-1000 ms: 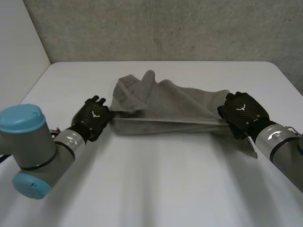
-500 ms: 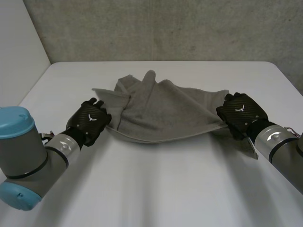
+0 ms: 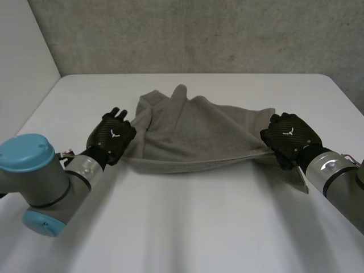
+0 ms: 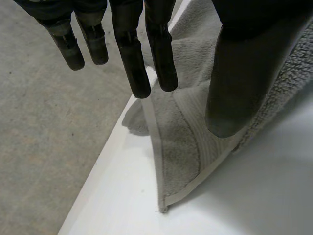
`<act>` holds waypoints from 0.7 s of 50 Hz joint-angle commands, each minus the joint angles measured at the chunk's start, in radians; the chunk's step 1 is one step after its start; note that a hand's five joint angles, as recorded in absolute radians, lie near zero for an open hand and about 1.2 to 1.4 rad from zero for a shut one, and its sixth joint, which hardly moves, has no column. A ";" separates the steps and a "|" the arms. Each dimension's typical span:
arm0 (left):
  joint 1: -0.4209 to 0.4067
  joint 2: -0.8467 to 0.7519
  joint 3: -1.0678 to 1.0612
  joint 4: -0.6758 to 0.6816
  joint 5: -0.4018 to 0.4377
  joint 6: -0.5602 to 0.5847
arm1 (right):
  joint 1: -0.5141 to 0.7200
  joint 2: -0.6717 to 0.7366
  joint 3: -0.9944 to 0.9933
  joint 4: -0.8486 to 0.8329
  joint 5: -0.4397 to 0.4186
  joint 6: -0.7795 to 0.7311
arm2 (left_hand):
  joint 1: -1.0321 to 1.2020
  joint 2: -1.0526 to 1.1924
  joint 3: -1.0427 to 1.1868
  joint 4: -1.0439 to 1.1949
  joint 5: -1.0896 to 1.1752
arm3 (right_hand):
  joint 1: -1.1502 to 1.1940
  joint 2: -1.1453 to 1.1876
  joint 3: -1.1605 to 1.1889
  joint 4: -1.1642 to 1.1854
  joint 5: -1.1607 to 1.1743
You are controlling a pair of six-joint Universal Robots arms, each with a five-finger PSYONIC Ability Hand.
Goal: Fold the towel.
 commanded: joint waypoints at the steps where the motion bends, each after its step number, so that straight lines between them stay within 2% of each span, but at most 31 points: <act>1: -0.013 -0.023 0.002 -0.017 0.017 0.001 | 0.002 -0.001 0.000 0.000 0.002 0.001 | -0.002 -0.001 -0.042 -0.056 0.002 | 0.097 0.104 -0.050 -0.078 0.073; 5: -0.011 -0.015 -0.010 -0.041 0.021 0.004 | 0.005 0.000 0.000 0.000 0.002 -0.001 | -0.023 -0.022 -0.042 -0.056 -0.018 | 0.097 0.104 -0.050 -0.078 0.073; 9: 0.002 0.020 -0.010 -0.144 0.040 0.003 | 0.006 0.000 -0.002 0.000 0.002 -0.001 | -0.081 -0.080 -0.042 -0.056 -0.077 | 0.097 0.104 -0.050 -0.078 0.073; 14: 0.077 0.060 -0.006 -0.253 0.106 0.007 | 0.008 0.003 -0.002 0.000 0.002 -0.001 | -0.155 -0.154 -0.042 -0.056 -0.150 | 0.097 0.104 -0.050 -0.078 0.073; 24: 0.119 0.042 0.007 -0.285 0.165 -0.005 | 0.011 0.003 -0.002 0.002 0.002 0.002 | -0.149 -0.148 -0.042 -0.056 -0.145 | 0.097 0.104 -0.050 -0.078 0.073; 31: 0.094 -0.027 0.045 -0.278 0.162 -0.008 | 0.008 0.003 -0.011 0.002 0.007 0.022 | -0.146 -0.145 -0.042 -0.056 -0.142 | 0.097 0.104 -0.050 -0.078 0.073; 35: 0.067 -0.059 0.092 -0.275 0.154 -0.019 | -0.001 0.003 -0.037 0.013 0.008 0.105 | -0.146 -0.145 -0.042 -0.056 -0.142 | 0.097 0.104 -0.050 -0.078 0.073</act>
